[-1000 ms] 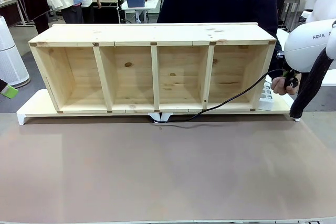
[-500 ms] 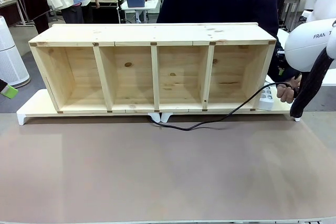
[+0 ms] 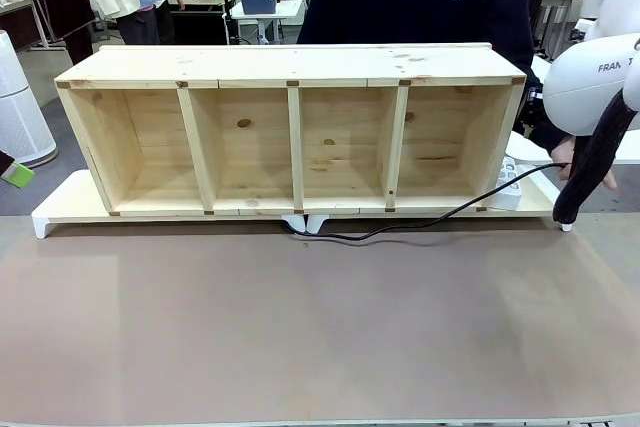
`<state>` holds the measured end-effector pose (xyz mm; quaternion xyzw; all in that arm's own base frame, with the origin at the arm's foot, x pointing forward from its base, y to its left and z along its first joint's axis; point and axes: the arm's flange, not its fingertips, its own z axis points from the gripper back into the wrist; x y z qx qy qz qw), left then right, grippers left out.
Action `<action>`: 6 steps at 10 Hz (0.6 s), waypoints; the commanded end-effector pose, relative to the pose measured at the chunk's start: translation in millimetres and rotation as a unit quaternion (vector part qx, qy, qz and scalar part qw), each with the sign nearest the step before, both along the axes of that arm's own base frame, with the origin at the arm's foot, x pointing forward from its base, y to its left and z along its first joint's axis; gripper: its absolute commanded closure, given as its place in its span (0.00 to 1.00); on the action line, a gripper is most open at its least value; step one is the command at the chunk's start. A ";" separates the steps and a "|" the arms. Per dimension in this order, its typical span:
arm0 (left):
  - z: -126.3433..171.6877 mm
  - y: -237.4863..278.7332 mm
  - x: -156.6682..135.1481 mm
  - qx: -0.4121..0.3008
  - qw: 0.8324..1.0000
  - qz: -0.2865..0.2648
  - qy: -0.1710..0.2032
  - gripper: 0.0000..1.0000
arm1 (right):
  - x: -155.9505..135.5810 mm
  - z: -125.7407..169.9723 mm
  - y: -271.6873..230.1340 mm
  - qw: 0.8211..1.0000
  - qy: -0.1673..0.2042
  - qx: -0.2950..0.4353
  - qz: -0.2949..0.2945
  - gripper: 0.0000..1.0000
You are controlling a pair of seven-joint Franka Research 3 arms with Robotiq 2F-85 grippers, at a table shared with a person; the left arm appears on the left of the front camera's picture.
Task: Perform cable management.
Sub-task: Release the Power Cable when the human grasps it.
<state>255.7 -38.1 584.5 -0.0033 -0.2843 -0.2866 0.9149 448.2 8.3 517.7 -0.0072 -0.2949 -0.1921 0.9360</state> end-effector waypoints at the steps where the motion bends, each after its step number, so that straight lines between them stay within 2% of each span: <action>1: 0.8 -0.4 2.2 0.000 1.000 -0.002 -0.006 0.00 | -2.8 1.8 0.7 1.000 -0.003 -0.009 0.019 0.11; 2: 0.8 -0.4 2.2 0.000 1.000 -0.002 -0.006 0.00 | -2.5 -0.5 3.4 1.000 0.007 -0.015 0.023 0.00; 3: 0.8 -0.4 2.2 0.000 1.000 -0.002 -0.006 0.00 | -0.5 1.1 0.8 1.000 -0.001 -0.002 0.005 0.00; 6: 0.8 -0.4 2.2 0.000 1.000 -0.002 -0.006 0.00 | -0.5 1.1 0.8 1.000 -0.001 -0.002 0.005 0.00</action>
